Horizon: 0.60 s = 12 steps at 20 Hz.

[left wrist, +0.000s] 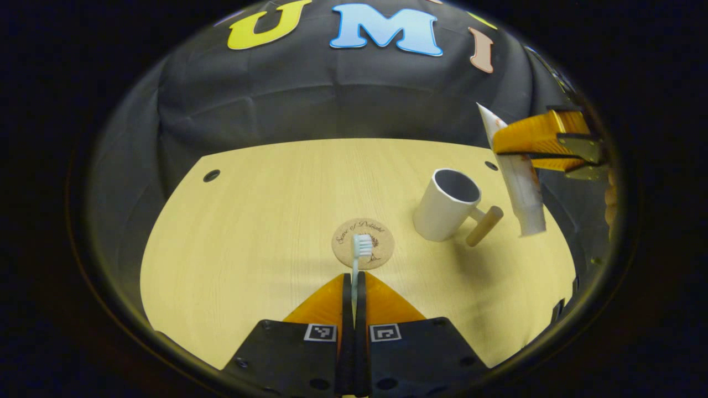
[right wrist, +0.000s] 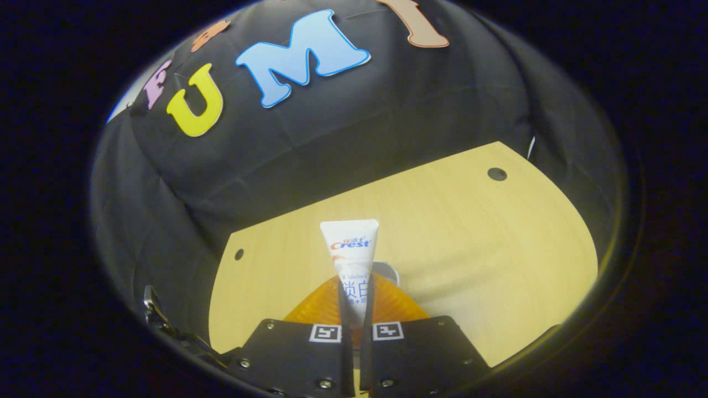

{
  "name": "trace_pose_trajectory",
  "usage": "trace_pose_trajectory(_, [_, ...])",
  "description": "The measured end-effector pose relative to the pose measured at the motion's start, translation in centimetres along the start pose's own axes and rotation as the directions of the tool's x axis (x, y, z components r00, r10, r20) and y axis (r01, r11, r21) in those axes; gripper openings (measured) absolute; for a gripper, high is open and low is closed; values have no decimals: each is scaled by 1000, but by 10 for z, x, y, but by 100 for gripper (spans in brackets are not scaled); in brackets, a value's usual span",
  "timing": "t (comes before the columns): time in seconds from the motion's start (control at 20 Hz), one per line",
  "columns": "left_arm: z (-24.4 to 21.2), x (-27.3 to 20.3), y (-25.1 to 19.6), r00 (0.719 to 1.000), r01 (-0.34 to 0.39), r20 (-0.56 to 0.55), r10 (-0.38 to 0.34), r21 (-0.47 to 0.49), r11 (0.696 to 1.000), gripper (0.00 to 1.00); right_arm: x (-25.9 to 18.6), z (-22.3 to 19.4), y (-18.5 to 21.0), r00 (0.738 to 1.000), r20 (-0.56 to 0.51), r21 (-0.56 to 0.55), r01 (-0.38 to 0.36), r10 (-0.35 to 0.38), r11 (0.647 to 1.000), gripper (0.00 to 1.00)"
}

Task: Put the toothbrush and toothpaste on the desktop into the cup, then pick up the cup and place it on the coaster on the desktop.

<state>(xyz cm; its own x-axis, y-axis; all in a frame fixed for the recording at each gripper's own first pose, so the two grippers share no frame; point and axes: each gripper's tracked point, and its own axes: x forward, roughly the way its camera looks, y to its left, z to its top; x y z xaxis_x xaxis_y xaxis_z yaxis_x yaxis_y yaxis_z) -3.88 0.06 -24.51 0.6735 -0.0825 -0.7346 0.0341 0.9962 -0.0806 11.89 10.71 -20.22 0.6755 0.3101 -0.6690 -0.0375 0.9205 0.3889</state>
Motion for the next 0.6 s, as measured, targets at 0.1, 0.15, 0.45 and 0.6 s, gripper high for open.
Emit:
trace_pose_trajectory(0.1, [1, 0, 0, 1000, 5, -3, -5, 3, 1000, 8, 11, 13, 1, 1000, 25, 18, 1, -1, 1000, 7])
trace_pose_trajectory(0.15, [0, 1, -1, 1000, 7, -5, -7, 4, 1000, 8, 17, 18, 0, 999, 33, 33, 1, -3, 999, 6])
trace_pose_trajectory(0.45, [1, 0, -2, 1000, 20, -17, -19, 10, 1000, 8, 57, 35, -11, 996, 74, 120, 32, -42, 992, 6])
trace_pose_trajectory(0.6, [2, 0, -1, 1000, 22, -23, -22, 12, 1000, 7, 77, 37, -17, 994, 91, 118, 55, -66, 992, 6])
